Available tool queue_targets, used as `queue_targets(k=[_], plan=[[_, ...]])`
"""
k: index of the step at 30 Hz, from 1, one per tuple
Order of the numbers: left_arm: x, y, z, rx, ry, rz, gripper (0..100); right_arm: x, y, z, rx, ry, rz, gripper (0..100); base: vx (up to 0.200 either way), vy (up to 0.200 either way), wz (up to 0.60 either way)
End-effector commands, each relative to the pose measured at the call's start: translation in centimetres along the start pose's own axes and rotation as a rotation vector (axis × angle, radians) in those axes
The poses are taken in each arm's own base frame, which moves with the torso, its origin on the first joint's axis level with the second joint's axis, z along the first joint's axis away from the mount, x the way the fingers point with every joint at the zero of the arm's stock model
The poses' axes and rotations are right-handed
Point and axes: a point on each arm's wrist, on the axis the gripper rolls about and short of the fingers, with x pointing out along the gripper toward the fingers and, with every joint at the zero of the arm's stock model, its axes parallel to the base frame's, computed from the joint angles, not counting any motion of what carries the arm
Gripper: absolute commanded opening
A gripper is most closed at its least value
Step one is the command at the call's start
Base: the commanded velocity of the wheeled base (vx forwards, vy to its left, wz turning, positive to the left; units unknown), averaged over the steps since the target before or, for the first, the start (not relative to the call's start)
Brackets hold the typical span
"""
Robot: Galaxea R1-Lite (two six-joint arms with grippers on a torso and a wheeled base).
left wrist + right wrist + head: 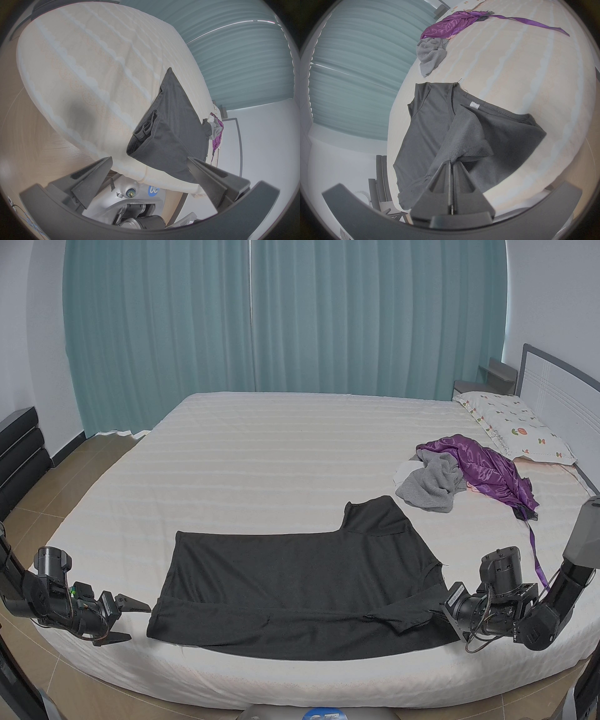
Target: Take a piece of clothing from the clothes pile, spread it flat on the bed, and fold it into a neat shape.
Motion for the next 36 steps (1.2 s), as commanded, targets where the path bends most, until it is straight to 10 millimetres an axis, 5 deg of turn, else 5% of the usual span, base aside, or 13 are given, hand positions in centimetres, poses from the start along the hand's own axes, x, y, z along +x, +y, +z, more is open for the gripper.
queue_targets(k=[1, 11, 12, 36], plan=[[0.0, 0.0, 0.0, -0.002, 0.001, 0.001, 100, -1.7, 0.3, -0.1, -0.013, 0.006, 0.017, 0, 0.0, 0.0, 0.0], [0.0, 0.0, 0.0, -0.004, -0.001, -0.001, 100, -1.4, -1.3, -1.4, -0.081, 0.075, -0.061, 0, 0.0, 0.0, 0.0], [0.0, 0.0, 0.0, -0.001, -0.002, -0.001, 100, -1.2, -1.5, -1.4, -0.084, 0.079, -0.071, 100, 0.0, 0.0, 0.0], [0.0, -0.3, 0.6, -0.048, -0.017, -0.005, 100, -1.8, -1.0, 0.5, -0.058, 0.003, -0.021, 100, 0.0, 0.0, 0.0]])
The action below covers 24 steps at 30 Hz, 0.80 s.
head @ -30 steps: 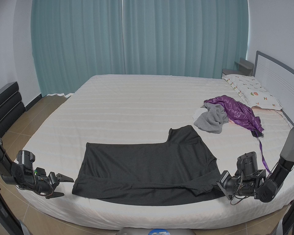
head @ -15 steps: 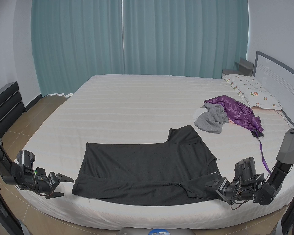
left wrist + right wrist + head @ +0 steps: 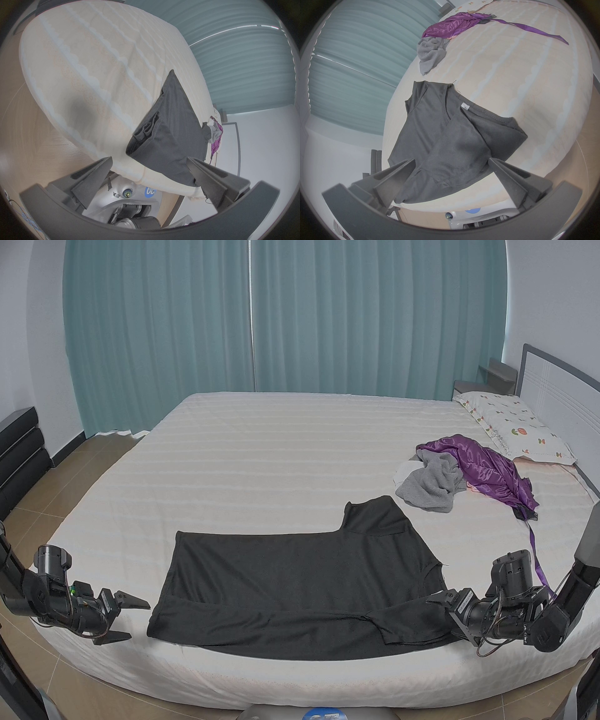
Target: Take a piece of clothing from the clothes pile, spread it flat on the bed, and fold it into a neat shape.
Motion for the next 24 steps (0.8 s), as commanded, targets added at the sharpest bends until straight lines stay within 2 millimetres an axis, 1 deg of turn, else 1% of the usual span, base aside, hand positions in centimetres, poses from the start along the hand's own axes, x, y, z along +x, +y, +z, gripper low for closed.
queue_targets(k=[1, 6, 24], plan=[[-0.02, -0.16, 0.32, -0.006, -0.01, -0.003, 100, -0.27, 0.17, 0.22, 0.004, -0.012, 0.015, 100, 0.2, -0.2, 0.0], [-0.04, -0.17, 0.29, -0.006, -0.01, -0.005, 100, -0.33, 0.17, 0.18, 0.002, -0.005, 0.034, 100, 0.2, -0.2, 0.0], [-0.01, -0.15, 0.3, -0.006, -0.01, -0.005, 100, -0.12, 0.17, 0.22, 0.007, 0.0, 0.035, 100, 0.0, 0.0, 0.0]])
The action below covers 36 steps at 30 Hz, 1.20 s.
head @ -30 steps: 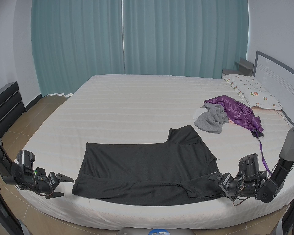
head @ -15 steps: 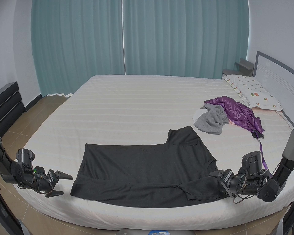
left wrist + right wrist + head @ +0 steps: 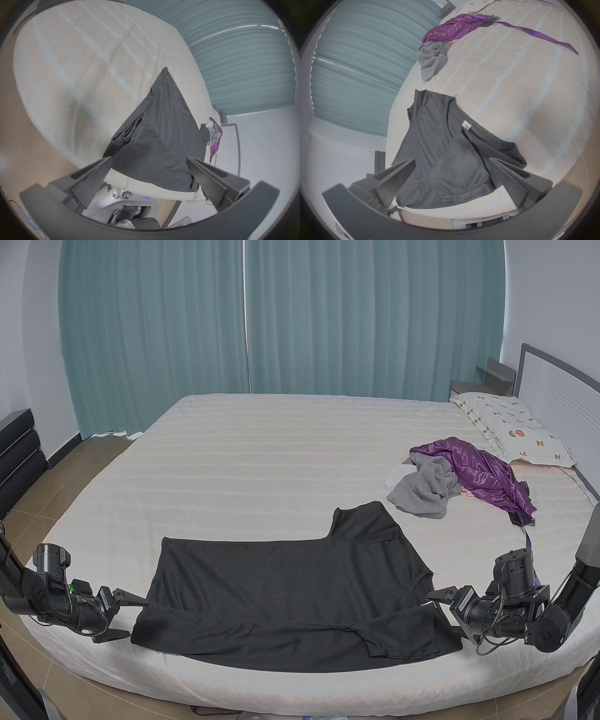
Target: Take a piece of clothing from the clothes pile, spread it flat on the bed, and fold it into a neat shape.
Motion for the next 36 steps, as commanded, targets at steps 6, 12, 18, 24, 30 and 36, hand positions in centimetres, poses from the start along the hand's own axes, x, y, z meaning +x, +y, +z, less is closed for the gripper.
queue_targets(k=[6, 12, 18, 24, 30, 36], plan=[[-0.1, -0.3, 0.3, 0.01, -0.016, -0.002, 100, -0.1, 0.0, 0.1, 0.007, 0.001, 0.011, 100, 0.0, 0.0, 0.0], [-0.1, -2.7, 2.4, 0.075, -0.095, -0.019, 100, -0.3, 0.1, 0.5, 0.013, 0.003, 0.051, 100, 0.0, 0.0, 0.0], [1.1, -6.8, 7.5, 0.103, -0.217, -0.067, 100, -0.4, 0.0, 0.4, 0.012, 0.006, 0.052, 100, 0.0, 0.0, 0.0], [6.3, -8.3, 11.1, 0.155, -0.201, -0.098, 100, -0.4, 0.0, 0.4, 0.012, 0.009, 0.052, 100, 0.0, 0.0, 0.0], [11.4, -8.6, 13.7, 0.189, -0.234, -0.073, 100, -0.4, 0.0, 0.4, 0.012, 0.025, 0.061, 100, 0.0, 0.0, 0.0], [14.8, -8.5, 15.4, 0.199, -0.307, -0.022, 100, -0.4, -0.1, 0.3, 0.012, 0.027, 0.059, 100, 0.0, 0.0, 0.0]])
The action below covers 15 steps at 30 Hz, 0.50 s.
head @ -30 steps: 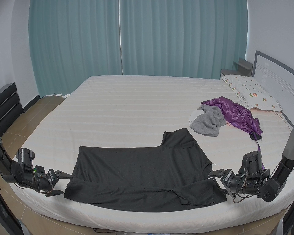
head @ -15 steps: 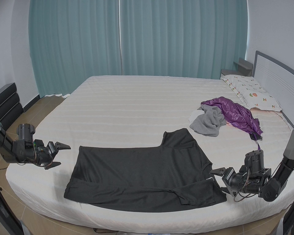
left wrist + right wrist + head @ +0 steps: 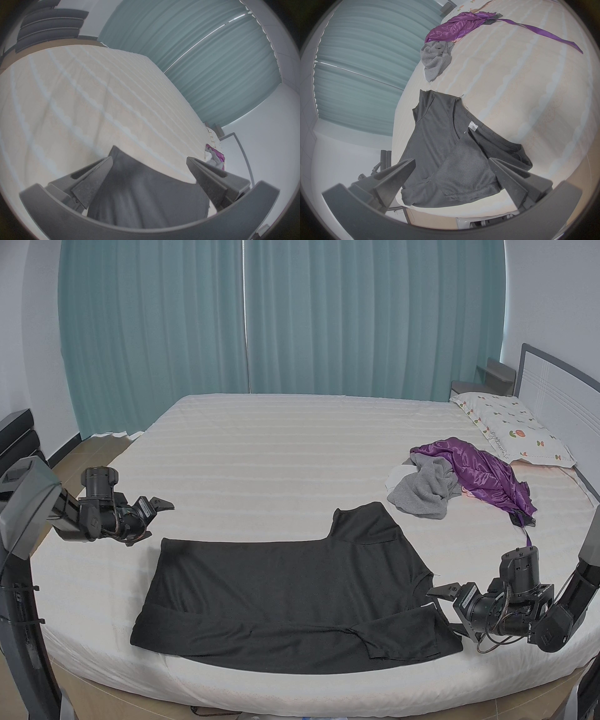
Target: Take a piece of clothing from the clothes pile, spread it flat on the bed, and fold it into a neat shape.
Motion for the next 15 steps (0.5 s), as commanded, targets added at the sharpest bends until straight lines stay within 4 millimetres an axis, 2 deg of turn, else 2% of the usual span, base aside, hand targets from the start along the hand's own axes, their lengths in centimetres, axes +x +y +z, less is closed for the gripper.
queue_targets(k=[1, 4, 6, 15], plan=[[5.6, 2.0, -1.2, -0.003, 0.021, 0.04, 100, 0.0, -0.1, -0.1, 0.0, 0.006, -0.002, 100, 0.0, 0.0, 0.0], [7.1, 2.9, -1.5, 0.013, 0.01, 0.053, 100, 0.0, -0.1, -0.1, 0.0, 0.006, -0.002, 100, 0.0, 0.0, 0.0], [7.4, 2.8, -1.5, 0.019, -0.003, 0.047, 100, 0.0, -0.1, -0.1, 0.0, 0.007, -0.001, 100, 0.0, 0.0, 0.0], [7.6, 2.4, -1.8, 0.038, -0.038, 0.062, 100, 0.3, 0.0, -0.3, -0.005, 0.022, -0.001, 100, 0.0, 0.0, 0.0]])
